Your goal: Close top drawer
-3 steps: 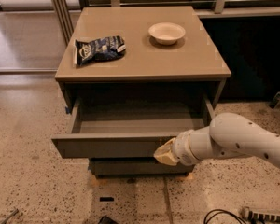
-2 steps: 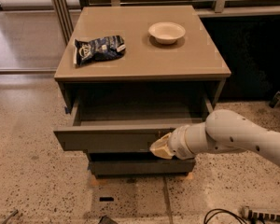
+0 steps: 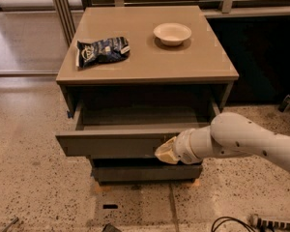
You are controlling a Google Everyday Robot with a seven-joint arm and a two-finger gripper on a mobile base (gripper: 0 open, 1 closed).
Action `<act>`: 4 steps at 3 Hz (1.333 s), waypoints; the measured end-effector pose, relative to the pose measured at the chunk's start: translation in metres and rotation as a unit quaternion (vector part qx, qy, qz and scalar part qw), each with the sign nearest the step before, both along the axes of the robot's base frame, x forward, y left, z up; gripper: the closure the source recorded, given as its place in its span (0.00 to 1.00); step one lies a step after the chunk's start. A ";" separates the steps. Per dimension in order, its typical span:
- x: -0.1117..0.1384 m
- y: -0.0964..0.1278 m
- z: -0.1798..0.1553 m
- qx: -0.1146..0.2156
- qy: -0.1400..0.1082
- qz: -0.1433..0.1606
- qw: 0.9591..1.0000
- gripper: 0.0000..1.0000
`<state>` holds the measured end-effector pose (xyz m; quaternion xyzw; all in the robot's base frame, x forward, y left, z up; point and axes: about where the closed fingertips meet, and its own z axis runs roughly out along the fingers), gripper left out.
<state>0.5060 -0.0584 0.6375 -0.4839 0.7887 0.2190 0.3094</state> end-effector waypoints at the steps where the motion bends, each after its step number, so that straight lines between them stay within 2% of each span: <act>1: 0.034 -0.007 -0.003 -0.028 -0.032 -0.013 0.999 1.00; 2: 0.035 -0.008 -0.003 -0.029 -0.035 -0.014 0.999 1.00; 3: 0.079 -0.021 -0.007 -0.034 -0.063 -0.035 0.997 1.00; 4: 0.079 -0.021 -0.006 -0.034 -0.063 -0.035 0.997 1.00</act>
Offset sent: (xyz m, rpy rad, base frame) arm 0.1335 -0.0295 -0.0199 -0.0712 -0.1974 -0.1212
